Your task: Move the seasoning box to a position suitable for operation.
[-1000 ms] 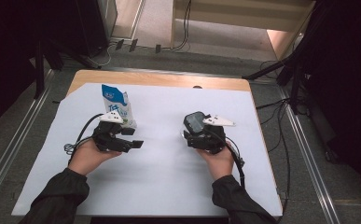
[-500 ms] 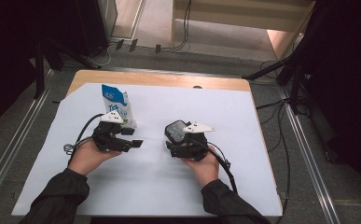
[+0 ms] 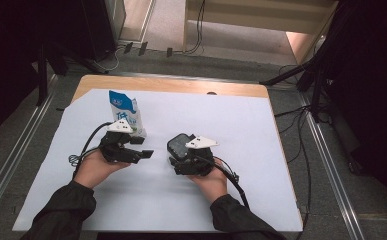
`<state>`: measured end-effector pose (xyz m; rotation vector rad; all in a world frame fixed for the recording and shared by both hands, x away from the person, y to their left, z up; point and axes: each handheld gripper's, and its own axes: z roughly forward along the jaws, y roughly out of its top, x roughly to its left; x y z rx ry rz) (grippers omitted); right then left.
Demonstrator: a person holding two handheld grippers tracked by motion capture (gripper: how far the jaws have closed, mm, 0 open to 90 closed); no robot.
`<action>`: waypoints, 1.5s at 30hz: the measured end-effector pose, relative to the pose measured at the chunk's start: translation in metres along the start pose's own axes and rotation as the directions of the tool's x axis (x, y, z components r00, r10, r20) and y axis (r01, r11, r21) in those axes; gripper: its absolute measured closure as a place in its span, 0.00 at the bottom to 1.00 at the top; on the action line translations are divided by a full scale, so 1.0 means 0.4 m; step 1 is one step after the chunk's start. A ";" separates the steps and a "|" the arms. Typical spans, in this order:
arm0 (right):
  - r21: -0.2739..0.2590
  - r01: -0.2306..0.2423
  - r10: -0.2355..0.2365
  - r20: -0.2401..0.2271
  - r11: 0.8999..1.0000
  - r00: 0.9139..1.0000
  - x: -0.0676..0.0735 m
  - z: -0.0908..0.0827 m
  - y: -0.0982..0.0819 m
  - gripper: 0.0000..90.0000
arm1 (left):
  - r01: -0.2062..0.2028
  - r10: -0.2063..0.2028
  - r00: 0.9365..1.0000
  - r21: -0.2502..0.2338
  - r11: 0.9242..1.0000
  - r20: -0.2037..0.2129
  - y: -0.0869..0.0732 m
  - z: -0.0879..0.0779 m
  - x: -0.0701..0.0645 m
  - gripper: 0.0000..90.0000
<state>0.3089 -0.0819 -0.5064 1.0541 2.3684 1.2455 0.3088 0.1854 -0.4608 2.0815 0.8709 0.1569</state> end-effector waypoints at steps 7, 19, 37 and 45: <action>0.042 0.025 -0.024 -0.029 0.999 0.999 0.000 0.002 -0.002 0.14 | -0.001 0.001 1.000 -0.005 1.000 -0.003 0.000 -0.002 0.000 0.41; 0.044 0.028 -0.024 -0.084 0.999 0.996 -0.015 -0.069 0.006 0.18 | -0.004 0.004 1.000 -0.013 1.000 -0.022 0.002 -0.009 -0.001 0.48; -0.029 -0.025 0.020 -0.157 0.999 0.987 -0.095 -0.183 -0.006 0.60 | -0.001 0.001 1.000 0.006 1.000 0.011 0.001 0.011 -0.019 0.61; -0.021 -0.036 0.032 -0.164 0.999 0.986 -0.131 -0.164 -0.003 0.87 | -0.012 0.010 0.998 0.027 1.000 0.065 -0.004 0.049 -0.050 0.93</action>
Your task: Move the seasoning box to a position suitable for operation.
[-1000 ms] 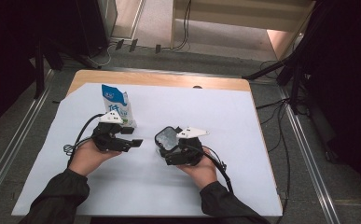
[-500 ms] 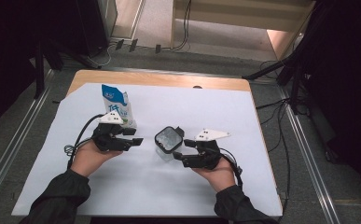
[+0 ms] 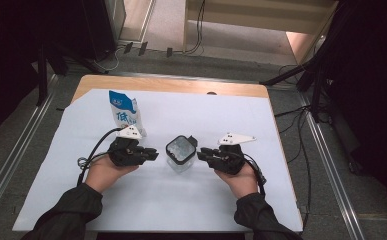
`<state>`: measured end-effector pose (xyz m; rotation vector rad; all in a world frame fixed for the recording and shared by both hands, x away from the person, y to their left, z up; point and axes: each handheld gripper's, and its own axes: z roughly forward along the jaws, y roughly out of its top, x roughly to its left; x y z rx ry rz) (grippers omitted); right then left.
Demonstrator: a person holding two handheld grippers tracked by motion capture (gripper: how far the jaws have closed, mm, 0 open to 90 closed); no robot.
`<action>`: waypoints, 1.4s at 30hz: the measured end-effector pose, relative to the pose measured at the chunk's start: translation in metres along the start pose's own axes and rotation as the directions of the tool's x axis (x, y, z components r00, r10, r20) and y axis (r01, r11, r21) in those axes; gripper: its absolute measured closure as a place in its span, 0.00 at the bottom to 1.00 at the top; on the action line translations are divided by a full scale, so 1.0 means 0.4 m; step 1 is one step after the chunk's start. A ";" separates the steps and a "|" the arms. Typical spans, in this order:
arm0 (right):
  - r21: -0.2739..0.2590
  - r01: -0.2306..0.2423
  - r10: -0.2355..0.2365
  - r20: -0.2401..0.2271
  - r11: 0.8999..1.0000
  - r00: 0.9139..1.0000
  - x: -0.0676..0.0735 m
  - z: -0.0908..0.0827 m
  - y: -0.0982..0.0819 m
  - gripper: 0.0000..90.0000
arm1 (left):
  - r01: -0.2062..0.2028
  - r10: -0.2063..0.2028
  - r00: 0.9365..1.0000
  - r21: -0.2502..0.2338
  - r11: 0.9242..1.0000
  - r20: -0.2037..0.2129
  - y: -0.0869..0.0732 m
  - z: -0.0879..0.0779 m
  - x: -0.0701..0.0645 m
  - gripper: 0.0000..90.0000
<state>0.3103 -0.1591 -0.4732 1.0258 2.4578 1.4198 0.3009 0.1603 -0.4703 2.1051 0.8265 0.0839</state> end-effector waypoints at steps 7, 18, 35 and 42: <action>0.028 0.029 -0.030 0.024 0.999 0.999 -0.018 0.033 0.007 1.00 | -0.017 0.017 1.000 0.036 0.999 0.014 -0.004 0.034 -0.031 1.00; 0.073 0.033 -0.034 0.022 0.997 0.999 -0.031 0.080 0.013 1.00 | 0.009 -0.009 1.000 0.006 1.000 0.007 -0.007 0.069 -0.039 1.00; 0.084 0.001 -0.002 0.011 0.996 1.000 -0.028 0.086 0.009 1.00 | -0.005 0.005 1.000 0.008 1.000 -0.005 -0.010 0.068 -0.039 1.00; 0.087 0.008 -0.009 0.007 0.996 1.000 -0.020 0.088 0.007 1.00 | 0.003 -0.003 1.000 0.011 1.000 -0.004 -0.011 0.061 -0.028 1.00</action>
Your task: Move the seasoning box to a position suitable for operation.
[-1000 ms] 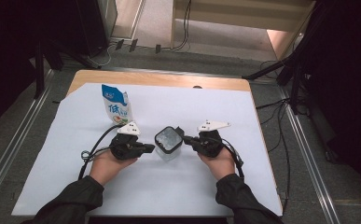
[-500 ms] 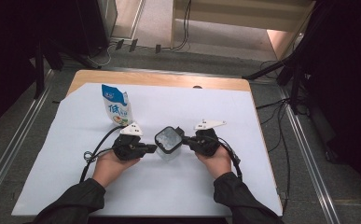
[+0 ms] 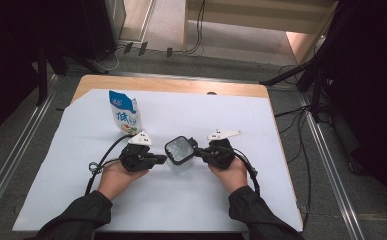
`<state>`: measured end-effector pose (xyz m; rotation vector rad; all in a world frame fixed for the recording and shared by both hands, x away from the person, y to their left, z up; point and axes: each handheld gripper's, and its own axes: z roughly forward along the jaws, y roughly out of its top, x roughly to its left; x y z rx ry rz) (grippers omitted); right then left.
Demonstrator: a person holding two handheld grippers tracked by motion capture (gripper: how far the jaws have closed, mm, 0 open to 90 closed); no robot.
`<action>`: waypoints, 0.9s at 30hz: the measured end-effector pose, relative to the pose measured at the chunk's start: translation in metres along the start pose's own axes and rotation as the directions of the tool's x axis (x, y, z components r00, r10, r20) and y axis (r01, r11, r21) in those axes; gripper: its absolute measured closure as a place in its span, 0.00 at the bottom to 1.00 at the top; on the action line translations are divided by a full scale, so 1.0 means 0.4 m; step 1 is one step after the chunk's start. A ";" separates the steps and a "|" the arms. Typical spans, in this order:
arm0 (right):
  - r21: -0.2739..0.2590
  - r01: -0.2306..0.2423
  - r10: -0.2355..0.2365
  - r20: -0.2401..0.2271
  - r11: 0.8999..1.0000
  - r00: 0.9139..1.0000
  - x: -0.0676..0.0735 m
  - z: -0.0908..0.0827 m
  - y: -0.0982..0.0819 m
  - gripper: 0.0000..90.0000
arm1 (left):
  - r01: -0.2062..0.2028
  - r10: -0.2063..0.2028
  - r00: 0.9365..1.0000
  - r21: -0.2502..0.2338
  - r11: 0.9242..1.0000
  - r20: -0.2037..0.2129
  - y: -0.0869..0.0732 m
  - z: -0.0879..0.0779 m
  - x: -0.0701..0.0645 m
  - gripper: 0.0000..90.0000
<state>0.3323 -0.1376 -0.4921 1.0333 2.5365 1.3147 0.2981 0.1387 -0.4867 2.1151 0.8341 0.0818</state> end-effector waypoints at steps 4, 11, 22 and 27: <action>-0.002 -0.002 0.002 -0.002 1.000 1.000 0.004 0.000 -0.003 1.00 | 0.003 -0.003 1.000 0.003 1.000 0.011 0.000 -0.002 0.006 1.00; 0.000 -0.008 0.008 -0.008 1.000 1.000 0.016 -0.006 -0.011 1.00 | 0.010 -0.009 1.000 -0.021 1.000 0.015 0.002 -0.010 0.024 1.00; 0.005 -0.016 0.016 -0.034 1.000 0.999 0.045 -0.008 -0.023 1.00 | -0.014 0.014 1.000 -0.014 1.000 0.025 0.009 -0.018 0.054 1.00; 0.005 -0.031 0.032 -0.042 0.999 0.999 0.050 -0.010 -0.027 1.00 | -0.017 0.017 0.999 -0.010 1.000 0.035 0.014 -0.016 0.064 1.00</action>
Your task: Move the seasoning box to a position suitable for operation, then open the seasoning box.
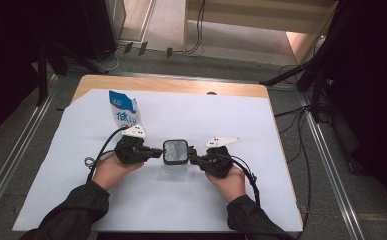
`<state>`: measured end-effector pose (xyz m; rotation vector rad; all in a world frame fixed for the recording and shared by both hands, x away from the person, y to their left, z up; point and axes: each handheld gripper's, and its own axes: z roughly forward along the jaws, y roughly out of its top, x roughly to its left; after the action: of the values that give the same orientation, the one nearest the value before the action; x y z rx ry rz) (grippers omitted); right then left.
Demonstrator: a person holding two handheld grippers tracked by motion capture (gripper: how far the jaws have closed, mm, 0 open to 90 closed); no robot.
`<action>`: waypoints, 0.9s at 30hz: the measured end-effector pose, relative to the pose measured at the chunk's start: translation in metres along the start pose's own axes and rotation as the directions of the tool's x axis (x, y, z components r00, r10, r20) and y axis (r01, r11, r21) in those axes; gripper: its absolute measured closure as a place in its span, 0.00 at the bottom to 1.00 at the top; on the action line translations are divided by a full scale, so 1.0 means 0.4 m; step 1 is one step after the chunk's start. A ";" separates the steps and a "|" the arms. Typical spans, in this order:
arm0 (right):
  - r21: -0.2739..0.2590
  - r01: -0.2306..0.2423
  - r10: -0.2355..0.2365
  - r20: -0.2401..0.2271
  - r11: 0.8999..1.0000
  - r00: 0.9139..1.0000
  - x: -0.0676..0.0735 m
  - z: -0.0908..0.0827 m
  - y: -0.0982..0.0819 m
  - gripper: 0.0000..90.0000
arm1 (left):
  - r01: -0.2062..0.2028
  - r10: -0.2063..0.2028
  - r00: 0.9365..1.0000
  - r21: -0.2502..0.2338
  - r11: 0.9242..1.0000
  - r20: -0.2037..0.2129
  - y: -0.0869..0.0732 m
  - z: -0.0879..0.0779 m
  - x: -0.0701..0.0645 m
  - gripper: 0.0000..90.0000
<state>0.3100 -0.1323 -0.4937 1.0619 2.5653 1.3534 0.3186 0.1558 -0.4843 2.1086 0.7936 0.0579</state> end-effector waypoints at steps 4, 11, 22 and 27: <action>0.004 0.013 -0.013 -0.020 1.000 1.000 -0.001 -0.007 0.004 1.00 | -0.011 0.011 1.000 0.004 1.000 0.010 0.003 -0.002 0.004 1.00; -0.016 0.042 -0.042 -0.021 0.999 0.999 -0.004 -0.053 0.010 1.00 | -0.025 0.025 0.999 -0.026 0.999 0.020 -0.004 -0.034 0.013 0.77; -0.020 0.012 -0.013 -0.030 1.000 0.999 -0.039 -0.068 0.014 1.00 | -0.084 0.086 0.992 -0.029 0.996 0.088 -0.009 -0.033 0.003 0.26; -0.019 0.001 -0.002 -0.036 1.000 0.999 -0.049 -0.062 0.015 1.00 | -0.072 0.071 0.992 0.014 0.997 0.101 -0.011 -0.007 0.007 0.17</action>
<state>0.3196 -0.1593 -0.4789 1.0422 2.5727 1.4060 0.3177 0.1614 -0.4864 2.1386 0.6611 -0.0168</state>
